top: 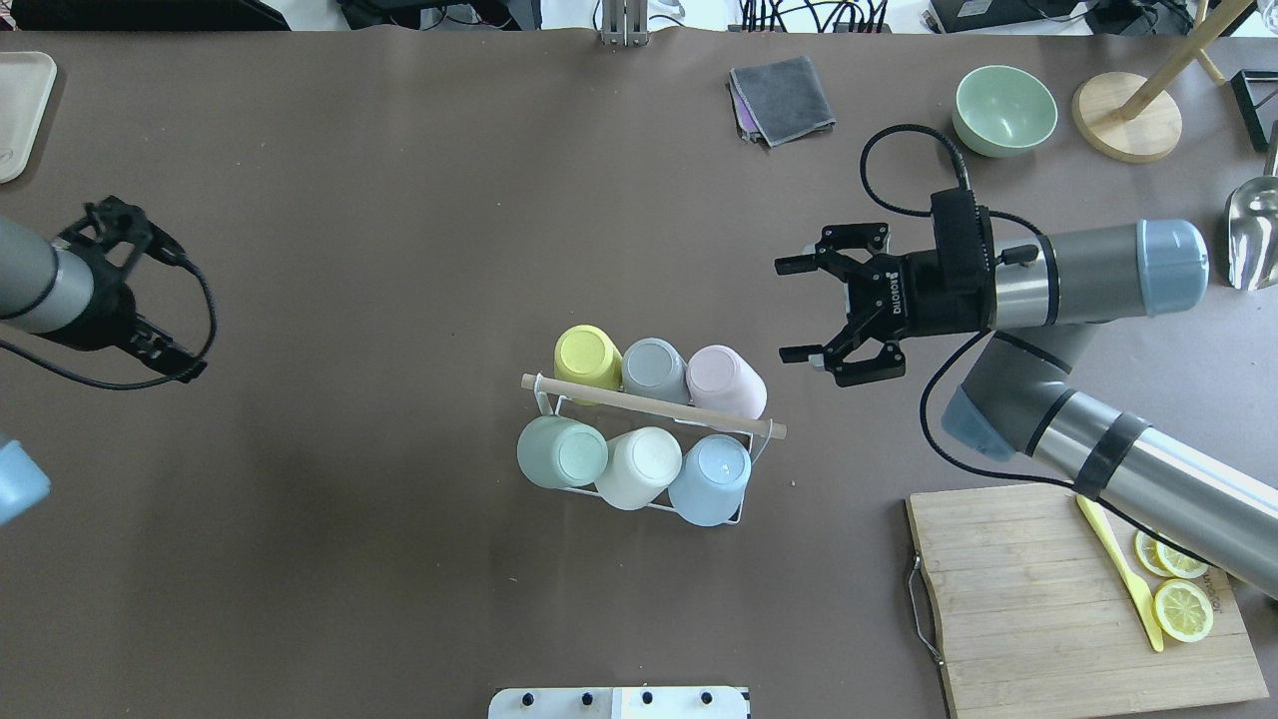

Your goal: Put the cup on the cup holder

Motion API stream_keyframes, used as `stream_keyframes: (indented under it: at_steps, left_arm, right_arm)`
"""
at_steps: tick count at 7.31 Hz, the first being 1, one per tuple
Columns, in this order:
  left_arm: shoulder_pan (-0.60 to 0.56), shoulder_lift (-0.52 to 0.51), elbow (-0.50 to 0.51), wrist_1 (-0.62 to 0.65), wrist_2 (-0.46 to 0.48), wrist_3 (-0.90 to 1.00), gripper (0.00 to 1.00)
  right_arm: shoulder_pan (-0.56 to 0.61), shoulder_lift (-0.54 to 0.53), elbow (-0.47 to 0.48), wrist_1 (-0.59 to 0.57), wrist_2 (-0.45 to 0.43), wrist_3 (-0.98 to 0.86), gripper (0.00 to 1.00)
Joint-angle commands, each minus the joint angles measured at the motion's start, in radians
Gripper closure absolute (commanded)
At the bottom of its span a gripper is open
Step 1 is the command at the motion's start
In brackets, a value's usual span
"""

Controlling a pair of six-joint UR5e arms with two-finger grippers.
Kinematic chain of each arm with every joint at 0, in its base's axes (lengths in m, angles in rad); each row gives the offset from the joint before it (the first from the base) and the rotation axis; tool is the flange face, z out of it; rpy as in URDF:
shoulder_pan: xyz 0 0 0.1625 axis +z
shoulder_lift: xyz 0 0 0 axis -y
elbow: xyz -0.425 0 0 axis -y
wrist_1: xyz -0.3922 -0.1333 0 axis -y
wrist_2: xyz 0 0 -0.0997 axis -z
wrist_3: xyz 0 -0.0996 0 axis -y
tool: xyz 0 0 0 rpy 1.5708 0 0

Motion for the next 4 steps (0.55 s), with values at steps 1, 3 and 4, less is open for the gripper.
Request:
stream_keyframes:
  at_steps: [1, 3, 4]
  left_arm:
    - [-0.242, 0.136, 0.003, -0.014, -0.162, 0.004, 0.01]
    - [-0.359, 0.239, 0.012, -0.039, -0.167, 0.004, 0.01]
    - [-0.364, 0.251, 0.016, -0.028, -0.157, 0.001, 0.01]
  right_arm:
    - [0.21, -0.009, 0.015, -0.302, 0.29, 0.005, 0.0]
    - [0.335, -0.081, 0.054, -0.655, 0.385, 0.003, 0.0]
    - [0.375, -0.148, 0.106, -0.851, 0.373, 0.001, 0.0]
